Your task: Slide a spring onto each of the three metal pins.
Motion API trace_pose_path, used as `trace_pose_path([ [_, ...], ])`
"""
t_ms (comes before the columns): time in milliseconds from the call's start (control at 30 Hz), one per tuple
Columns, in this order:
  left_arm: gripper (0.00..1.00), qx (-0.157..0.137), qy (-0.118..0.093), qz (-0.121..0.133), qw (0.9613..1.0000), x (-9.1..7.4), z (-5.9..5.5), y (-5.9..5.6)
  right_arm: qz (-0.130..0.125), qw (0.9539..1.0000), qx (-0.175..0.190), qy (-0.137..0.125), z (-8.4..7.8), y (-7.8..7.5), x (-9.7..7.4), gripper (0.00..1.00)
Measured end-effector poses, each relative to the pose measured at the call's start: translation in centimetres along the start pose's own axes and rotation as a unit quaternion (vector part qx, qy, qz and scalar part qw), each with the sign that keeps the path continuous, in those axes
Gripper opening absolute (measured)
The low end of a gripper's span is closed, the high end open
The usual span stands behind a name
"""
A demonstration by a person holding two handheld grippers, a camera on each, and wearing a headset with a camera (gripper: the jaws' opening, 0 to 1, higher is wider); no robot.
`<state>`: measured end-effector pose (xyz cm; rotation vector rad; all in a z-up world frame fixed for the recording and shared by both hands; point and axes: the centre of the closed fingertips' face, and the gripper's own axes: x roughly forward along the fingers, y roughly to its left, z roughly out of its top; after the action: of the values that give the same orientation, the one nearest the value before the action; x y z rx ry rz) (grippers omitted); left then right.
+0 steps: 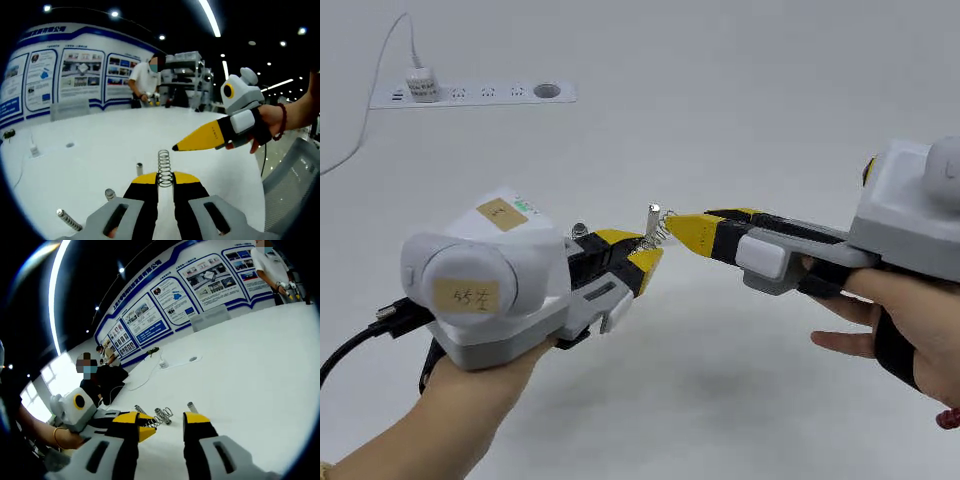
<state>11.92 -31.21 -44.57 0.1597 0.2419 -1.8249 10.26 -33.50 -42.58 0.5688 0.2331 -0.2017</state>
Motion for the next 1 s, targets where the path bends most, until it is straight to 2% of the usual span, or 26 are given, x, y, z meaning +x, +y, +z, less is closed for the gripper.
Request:
trace_pose_path([
  [133, 0.10, -0.012, -0.023, -0.005, 0.9997, -0.6, 1.1, -0.3, 0.028, 0.9983, 0.051, -0.008, 0.4, 1.1, 0.4, 0.31],
  [433, 0.10, -0.022, -0.057, -0.016, 0.9980, -1.5, 2.8, -0.9, 0.066, 0.9918, 0.107, -0.017, 1.0, 2.7, 0.7, 0.23],
  [667, 0.10, -0.023, -0.071, -0.022, 0.9970, -2.2, 3.5, -1.3, 0.087, 0.9863, 0.138, -0.023, 1.2, 3.4, 0.7, 0.13],
  [733, 0.10, -0.021, -0.071, -0.023, 0.9970, -2.4, 3.6, -1.3, 0.098, 0.9837, 0.149, -0.023, 1.3, 3.8, 0.7, 0.13],
  [833, 0.10, -0.016, -0.069, -0.022, 0.9972, -2.7, 3.6, -1.3, 0.109, 0.9821, 0.152, -0.021, 1.2, 4.2, 0.7, 0.12],
  [1000, 0.11, -0.008, -0.055, -0.013, 0.9984, -3.0, 3.3, -1.2, 0.112, 0.9873, 0.111, -0.015, 1.0, 5.1, 0.9, 0.12],
])
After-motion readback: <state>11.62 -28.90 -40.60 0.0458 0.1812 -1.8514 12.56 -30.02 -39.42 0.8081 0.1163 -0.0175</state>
